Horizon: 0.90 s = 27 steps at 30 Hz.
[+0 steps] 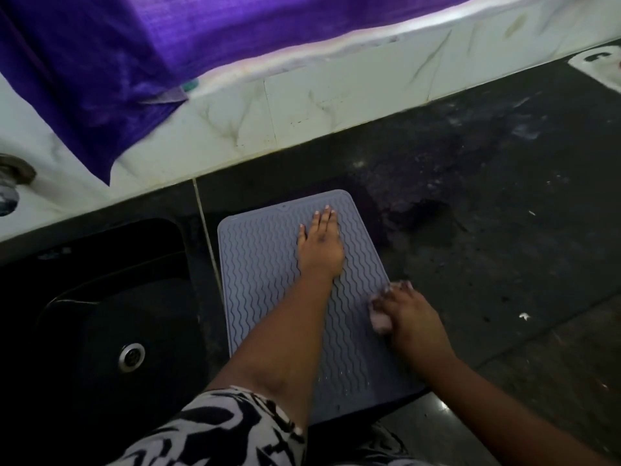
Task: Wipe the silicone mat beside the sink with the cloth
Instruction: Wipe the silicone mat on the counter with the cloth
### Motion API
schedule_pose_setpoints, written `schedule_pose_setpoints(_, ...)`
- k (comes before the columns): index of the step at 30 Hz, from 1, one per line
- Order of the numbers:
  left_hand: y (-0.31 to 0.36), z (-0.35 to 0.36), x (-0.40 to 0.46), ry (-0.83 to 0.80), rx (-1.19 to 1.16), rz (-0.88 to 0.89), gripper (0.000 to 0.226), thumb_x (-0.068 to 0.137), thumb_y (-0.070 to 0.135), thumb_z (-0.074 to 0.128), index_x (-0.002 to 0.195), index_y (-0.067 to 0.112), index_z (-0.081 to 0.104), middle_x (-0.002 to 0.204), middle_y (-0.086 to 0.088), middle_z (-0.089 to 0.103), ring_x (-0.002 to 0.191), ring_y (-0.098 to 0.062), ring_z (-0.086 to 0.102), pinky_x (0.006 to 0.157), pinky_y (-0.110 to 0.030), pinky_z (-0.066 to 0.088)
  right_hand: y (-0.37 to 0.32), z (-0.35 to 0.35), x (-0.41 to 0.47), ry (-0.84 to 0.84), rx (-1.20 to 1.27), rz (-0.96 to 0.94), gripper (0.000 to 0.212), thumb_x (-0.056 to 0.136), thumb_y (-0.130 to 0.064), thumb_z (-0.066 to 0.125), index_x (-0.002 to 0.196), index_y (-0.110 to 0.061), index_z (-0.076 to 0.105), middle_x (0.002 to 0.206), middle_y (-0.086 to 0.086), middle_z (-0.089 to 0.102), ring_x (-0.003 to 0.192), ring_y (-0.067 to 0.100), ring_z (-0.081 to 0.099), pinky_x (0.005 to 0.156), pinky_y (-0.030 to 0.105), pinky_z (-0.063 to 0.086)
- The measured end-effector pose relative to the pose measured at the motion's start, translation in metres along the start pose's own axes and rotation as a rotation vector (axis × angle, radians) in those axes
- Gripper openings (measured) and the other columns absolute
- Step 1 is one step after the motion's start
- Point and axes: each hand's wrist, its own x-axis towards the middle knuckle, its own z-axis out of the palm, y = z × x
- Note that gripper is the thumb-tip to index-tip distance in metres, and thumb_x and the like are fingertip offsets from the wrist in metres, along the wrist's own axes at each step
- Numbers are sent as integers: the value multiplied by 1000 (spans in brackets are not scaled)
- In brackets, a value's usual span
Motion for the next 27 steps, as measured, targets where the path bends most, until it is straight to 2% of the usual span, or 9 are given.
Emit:
schedule_pose_setpoints(2,0,0,-1,6,-2,-2,60,100,17,28,156,21,8,163,8,2,150,-13,-1,121,-43,-5,-2,-5,-36,-45,-13,0,32,62,-15,77,93,-21,76,96,1,72,91,29,67,84,37,55)
schedule_pose_setpoints(6,3,-8,-1,-57,26,-7,58,102,19,23,156,19,3,164,5,-3,150,-15,-5,121,-45,-7,-6,-34,-24,-322,-72,171,17,75,-28,68,88,-18,72,90,5,71,86,24,66,73,29,51)
schedule_pose_setpoints(9,13,-15,-13,-10,-28,36,54,104,29,22,156,18,10,163,-3,8,150,-19,5,122,-43,3,-10,-34,14,-179,65,191,18,80,-21,69,97,-13,72,92,8,66,85,25,63,71,32,49)
schedule_pose_setpoints(10,17,-16,-22,33,-52,58,52,104,32,26,154,18,19,161,-6,19,148,-22,16,119,-42,13,-12,-25,25,-115,55,122,21,81,-19,68,101,-14,72,94,8,65,88,27,62,73,33,49)
schedule_pose_setpoints(12,24,-13,-45,75,-27,120,48,101,38,36,144,18,40,149,-7,41,136,-25,36,108,-42,28,-14,-7,32,-118,-35,8,23,82,-20,65,104,-17,70,99,7,63,96,30,59,82,37,49)
schedule_pose_setpoints(14,24,-2,-66,24,5,152,51,99,44,38,144,21,40,152,-2,36,137,-23,33,110,-44,26,-5,6,22,-99,-85,-43,29,80,-19,64,109,-17,67,106,7,63,103,30,57,90,40,48)
schedule_pose_setpoints(16,19,10,-78,-3,11,151,57,99,49,33,151,26,29,160,4,20,145,-18,21,115,-45,18,2,6,0,-68,-86,-66,39,76,-14,68,115,-16,67,111,9,64,105,31,57,93,40,50)
schedule_pose_setpoints(21,22,11,-78,-10,21,123,58,100,51,26,153,29,22,162,7,15,148,-16,14,118,-43,12,4,6,-61,10,-78,-119,46,59,-7,76,104,-17,72,98,4,70,94,27,66,84,32,55)
schedule_pose_setpoints(27,25,10,-80,-3,21,78,59,100,52,24,154,28,19,162,9,13,148,-15,13,118,-41,11,7,4,-102,-21,-59,-163,43,57,-14,84,98,-21,74,91,-4,70,87,17,67,76,21,55)
